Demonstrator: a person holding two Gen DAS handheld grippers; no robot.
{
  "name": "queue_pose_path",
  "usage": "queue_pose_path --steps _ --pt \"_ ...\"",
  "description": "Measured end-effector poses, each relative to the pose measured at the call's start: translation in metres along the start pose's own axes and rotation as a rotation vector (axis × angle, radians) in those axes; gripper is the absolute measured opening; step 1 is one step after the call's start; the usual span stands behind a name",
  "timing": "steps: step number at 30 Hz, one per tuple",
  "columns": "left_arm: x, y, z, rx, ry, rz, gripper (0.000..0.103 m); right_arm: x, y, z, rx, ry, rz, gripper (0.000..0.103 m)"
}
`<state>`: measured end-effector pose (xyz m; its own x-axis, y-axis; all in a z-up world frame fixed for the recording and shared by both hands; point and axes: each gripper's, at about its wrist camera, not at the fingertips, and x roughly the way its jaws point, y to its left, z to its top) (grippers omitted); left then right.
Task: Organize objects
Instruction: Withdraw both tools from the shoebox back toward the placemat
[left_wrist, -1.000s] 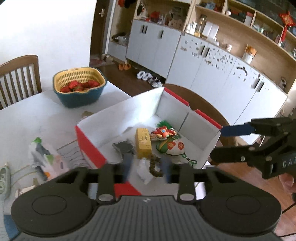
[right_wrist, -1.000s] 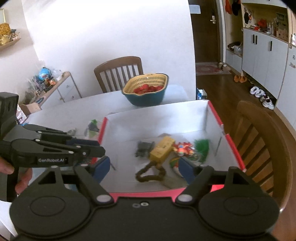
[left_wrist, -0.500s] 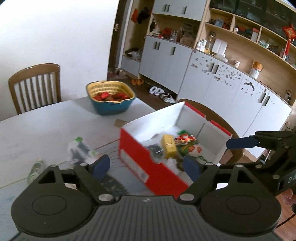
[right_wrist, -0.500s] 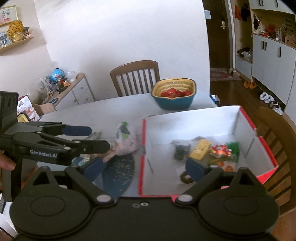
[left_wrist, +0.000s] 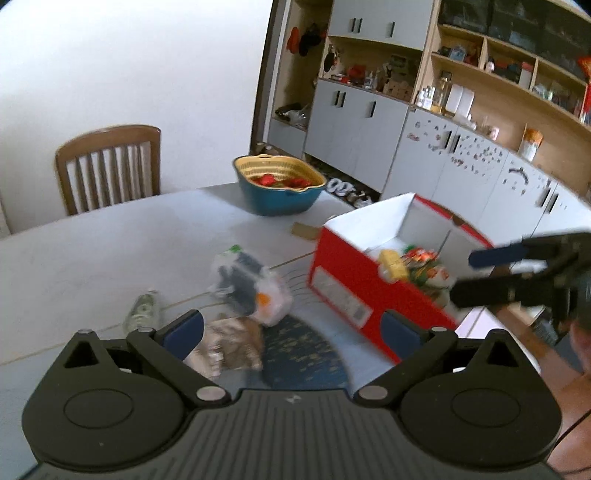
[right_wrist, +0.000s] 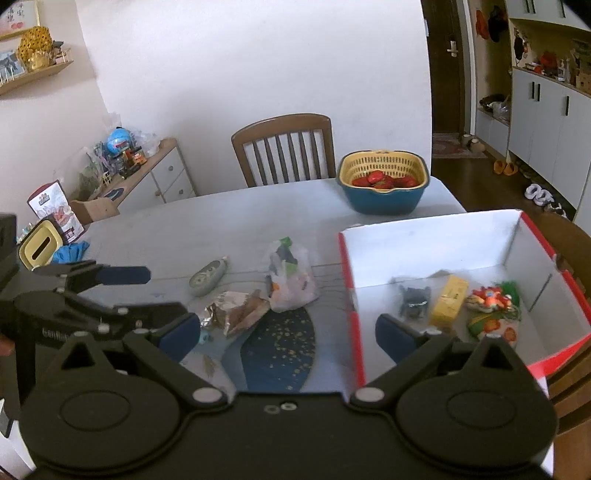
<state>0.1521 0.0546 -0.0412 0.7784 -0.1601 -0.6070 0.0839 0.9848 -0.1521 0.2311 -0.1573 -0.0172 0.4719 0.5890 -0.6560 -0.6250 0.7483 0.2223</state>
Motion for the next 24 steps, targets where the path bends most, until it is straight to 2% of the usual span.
queue_pose_path --steps 2,6,15,24 --pt "-0.001 0.006 -0.006 0.002 0.009 0.014 0.103 0.008 0.006 0.001 0.001 0.008 0.006 0.101" --pt "-0.001 0.026 -0.021 -0.038 0.010 -0.016 0.103 0.024 0.016 0.005 0.023 0.024 0.011 0.101" --pt "0.011 0.056 -0.043 -0.037 -0.008 0.089 0.103 0.068 0.037 0.013 -0.004 0.070 0.000 0.101" --pt "0.043 0.078 -0.062 -0.071 0.034 0.120 0.103 0.116 0.051 0.011 0.005 0.137 -0.015 0.100"
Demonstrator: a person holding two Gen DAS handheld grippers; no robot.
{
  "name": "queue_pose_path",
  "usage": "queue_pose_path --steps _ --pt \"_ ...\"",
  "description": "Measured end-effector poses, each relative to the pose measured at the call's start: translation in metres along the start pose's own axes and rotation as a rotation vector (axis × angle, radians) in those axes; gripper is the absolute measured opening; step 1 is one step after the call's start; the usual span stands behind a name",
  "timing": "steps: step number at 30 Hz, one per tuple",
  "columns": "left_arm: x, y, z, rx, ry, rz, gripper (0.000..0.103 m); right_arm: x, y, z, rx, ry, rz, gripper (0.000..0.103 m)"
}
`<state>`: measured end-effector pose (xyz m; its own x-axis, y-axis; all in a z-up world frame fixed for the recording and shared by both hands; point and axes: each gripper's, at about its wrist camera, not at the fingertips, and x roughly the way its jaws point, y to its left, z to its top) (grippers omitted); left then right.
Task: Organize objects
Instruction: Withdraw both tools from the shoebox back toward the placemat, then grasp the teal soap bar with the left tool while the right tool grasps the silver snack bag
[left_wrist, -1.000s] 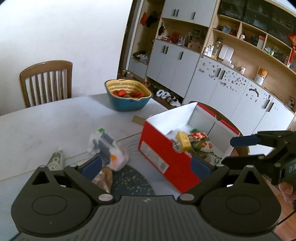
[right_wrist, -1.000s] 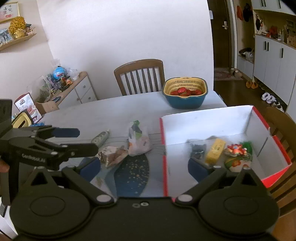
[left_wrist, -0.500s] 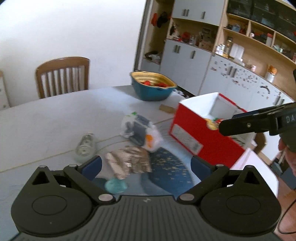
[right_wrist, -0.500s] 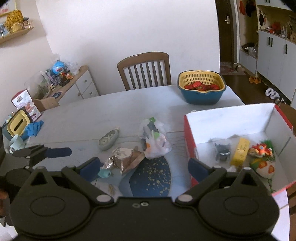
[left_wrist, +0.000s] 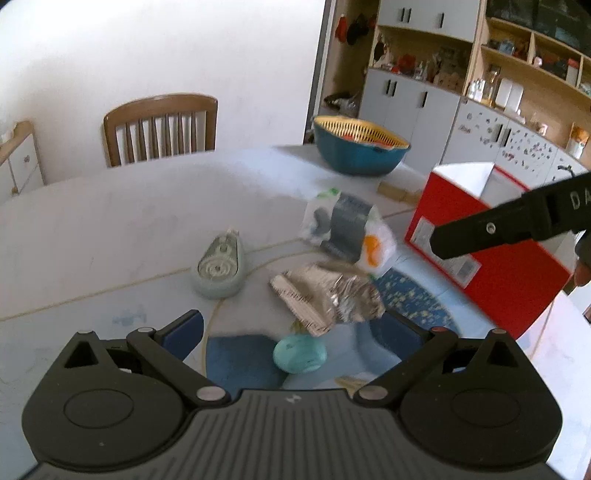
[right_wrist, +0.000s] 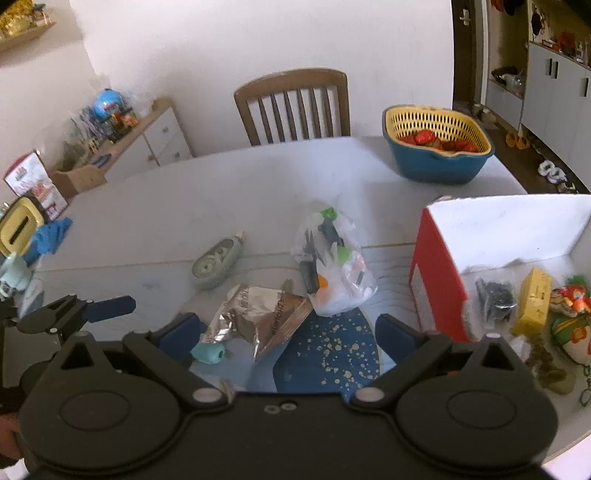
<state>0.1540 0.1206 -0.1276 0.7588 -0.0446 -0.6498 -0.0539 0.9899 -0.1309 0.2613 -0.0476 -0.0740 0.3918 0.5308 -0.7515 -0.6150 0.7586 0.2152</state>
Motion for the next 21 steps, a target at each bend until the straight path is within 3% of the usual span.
queue_pose_path --steps 10,19,21 --pt "0.025 0.007 -0.015 -0.018 0.036 -0.002 0.103 0.047 0.022 0.007 -0.005 0.058 -0.004 0.100" --pt "0.033 0.003 -0.020 -0.003 0.037 0.002 0.101 0.092 0.026 0.016 0.089 0.135 -0.047 0.098" --pt "0.034 0.000 -0.020 0.002 0.036 0.005 0.096 0.099 0.027 0.016 0.104 0.156 -0.052 0.098"
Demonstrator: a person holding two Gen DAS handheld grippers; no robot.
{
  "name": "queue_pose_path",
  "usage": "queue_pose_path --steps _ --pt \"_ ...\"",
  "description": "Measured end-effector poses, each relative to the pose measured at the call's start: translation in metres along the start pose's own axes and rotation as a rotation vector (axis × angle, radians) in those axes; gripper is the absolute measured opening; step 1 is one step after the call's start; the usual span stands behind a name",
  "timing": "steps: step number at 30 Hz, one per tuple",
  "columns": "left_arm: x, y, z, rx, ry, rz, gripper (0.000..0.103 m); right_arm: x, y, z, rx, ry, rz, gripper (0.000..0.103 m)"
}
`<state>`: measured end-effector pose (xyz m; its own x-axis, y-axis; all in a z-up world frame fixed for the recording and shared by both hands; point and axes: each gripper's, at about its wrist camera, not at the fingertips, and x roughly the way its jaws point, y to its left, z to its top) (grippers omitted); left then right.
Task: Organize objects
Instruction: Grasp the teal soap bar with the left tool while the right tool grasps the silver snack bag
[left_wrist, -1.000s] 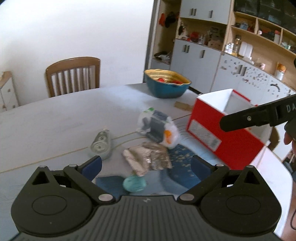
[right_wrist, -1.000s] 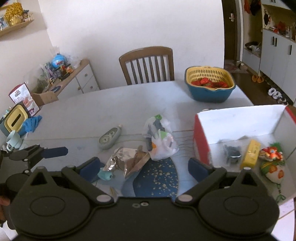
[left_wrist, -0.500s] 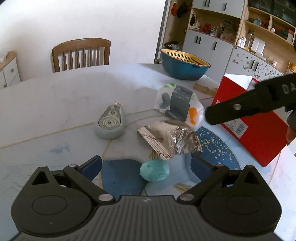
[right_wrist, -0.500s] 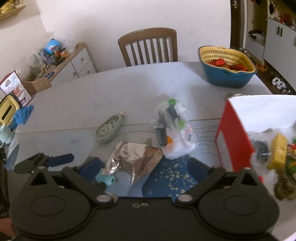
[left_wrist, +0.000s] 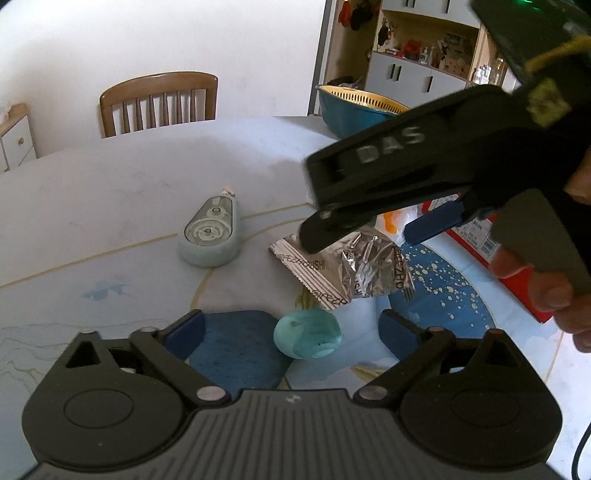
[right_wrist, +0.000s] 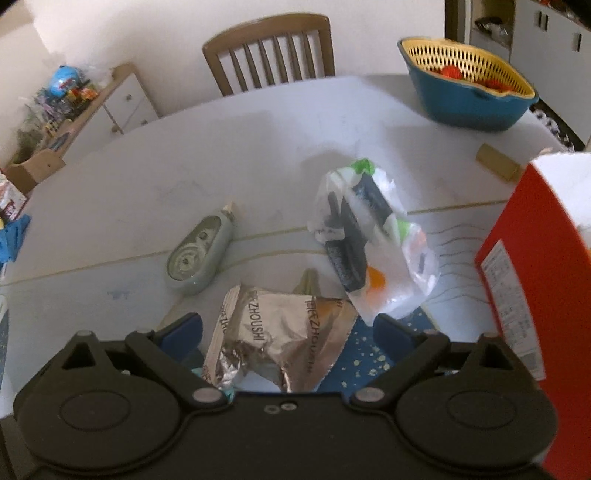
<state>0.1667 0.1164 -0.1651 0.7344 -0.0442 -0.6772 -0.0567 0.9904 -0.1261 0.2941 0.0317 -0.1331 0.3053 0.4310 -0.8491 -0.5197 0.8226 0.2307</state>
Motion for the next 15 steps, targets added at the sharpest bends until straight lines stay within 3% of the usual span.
queue_pose_path --steps 9,13,15 --pt "0.001 -0.012 -0.004 0.043 -0.001 0.004 0.064 0.017 0.013 0.000 -0.028 0.067 -0.004 0.097" --pt "0.002 -0.016 -0.008 0.038 -0.001 0.016 0.063 0.020 0.014 -0.001 -0.022 0.088 -0.010 0.093" --pt "0.003 -0.016 -0.009 0.036 -0.005 0.017 0.054 0.020 0.015 -0.002 -0.026 0.094 -0.017 0.088"
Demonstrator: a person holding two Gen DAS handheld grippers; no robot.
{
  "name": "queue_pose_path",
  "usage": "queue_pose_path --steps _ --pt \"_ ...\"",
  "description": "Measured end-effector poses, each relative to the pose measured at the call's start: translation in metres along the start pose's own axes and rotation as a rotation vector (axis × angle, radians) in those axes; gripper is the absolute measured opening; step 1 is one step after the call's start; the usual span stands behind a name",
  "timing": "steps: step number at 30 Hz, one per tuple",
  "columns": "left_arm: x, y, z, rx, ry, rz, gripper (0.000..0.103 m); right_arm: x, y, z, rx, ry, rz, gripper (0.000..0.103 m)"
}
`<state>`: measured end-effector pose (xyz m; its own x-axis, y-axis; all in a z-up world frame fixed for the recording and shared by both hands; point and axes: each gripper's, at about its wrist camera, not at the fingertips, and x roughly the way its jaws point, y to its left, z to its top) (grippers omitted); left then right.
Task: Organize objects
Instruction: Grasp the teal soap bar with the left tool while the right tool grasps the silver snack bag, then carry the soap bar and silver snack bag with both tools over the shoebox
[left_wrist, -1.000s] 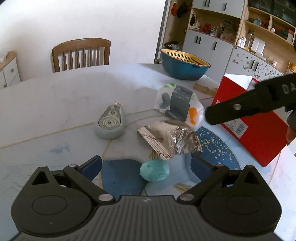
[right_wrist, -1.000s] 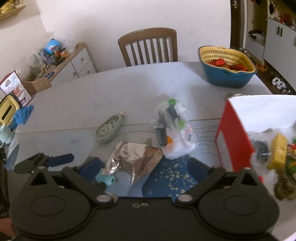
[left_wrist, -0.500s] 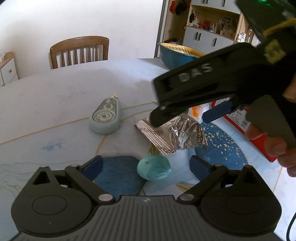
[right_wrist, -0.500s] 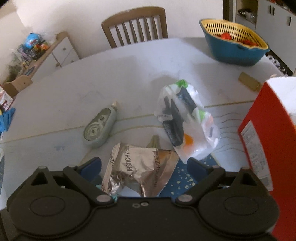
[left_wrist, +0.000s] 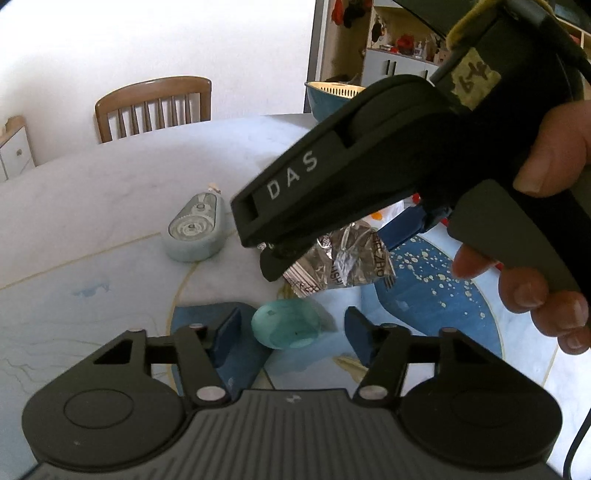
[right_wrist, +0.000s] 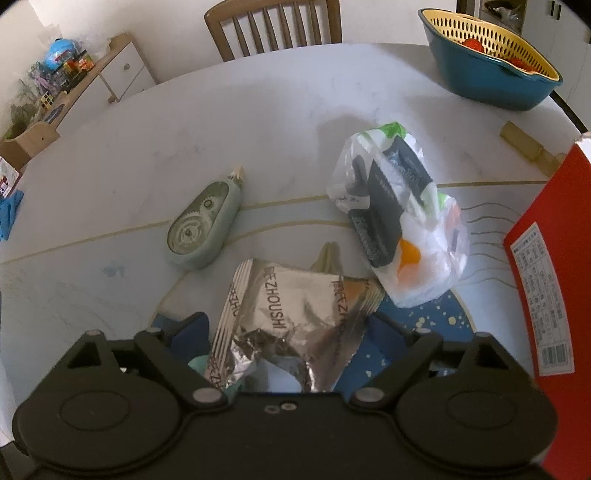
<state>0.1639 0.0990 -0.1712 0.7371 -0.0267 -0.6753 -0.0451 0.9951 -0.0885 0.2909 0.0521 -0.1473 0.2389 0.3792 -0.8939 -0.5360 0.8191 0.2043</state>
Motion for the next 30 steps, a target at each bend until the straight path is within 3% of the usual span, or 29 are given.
queue_pose_path --steps 4,11,19,30 --pt "0.001 -0.002 -0.001 0.011 0.000 0.010 0.041 -0.001 0.001 -0.001 0.001 0.008 -0.002 0.076" --pt "-0.001 -0.002 -0.002 0.004 0.007 -0.006 0.039 -0.002 0.002 -0.005 -0.003 0.023 -0.011 0.052" --pt "-0.018 -0.003 -0.002 -0.003 0.000 -0.021 0.039 -0.019 0.004 -0.013 -0.003 0.006 0.013 0.050" --pt "-0.065 -0.007 0.021 -0.027 -0.050 -0.094 0.039 -0.081 -0.005 -0.025 -0.002 -0.074 0.064 0.050"
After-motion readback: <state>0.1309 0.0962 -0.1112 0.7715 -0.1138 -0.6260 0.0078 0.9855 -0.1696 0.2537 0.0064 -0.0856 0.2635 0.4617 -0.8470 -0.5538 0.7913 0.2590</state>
